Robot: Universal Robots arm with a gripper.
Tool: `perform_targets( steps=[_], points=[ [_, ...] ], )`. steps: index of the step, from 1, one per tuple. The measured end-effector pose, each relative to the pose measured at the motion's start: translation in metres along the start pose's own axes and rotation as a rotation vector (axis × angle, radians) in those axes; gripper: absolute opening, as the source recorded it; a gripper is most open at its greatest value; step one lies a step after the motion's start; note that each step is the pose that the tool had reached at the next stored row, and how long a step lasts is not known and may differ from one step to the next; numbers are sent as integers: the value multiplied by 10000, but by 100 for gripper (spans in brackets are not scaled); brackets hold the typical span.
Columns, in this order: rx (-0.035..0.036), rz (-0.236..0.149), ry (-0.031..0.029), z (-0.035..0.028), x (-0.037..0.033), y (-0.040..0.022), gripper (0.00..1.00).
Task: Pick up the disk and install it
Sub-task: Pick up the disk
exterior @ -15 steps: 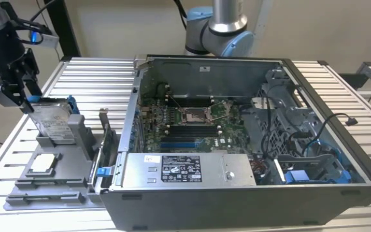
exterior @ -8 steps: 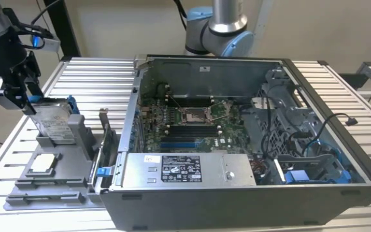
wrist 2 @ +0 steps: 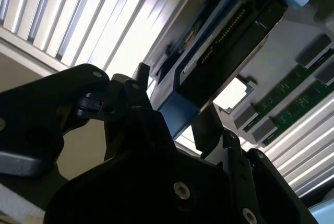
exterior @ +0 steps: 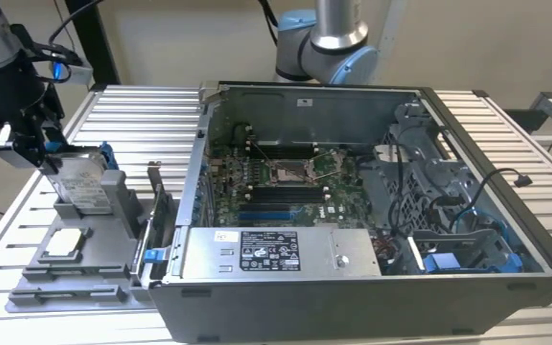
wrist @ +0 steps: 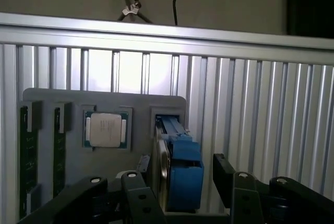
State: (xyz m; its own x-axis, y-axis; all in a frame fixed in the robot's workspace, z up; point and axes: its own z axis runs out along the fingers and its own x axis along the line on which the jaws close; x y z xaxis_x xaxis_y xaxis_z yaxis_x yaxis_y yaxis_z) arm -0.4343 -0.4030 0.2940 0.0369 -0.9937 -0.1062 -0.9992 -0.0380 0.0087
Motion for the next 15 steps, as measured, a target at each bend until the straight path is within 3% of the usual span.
perform_targets(
  steps=[15],
  points=[
    [-2,0,-1,63,7,-1,100]
  ],
)
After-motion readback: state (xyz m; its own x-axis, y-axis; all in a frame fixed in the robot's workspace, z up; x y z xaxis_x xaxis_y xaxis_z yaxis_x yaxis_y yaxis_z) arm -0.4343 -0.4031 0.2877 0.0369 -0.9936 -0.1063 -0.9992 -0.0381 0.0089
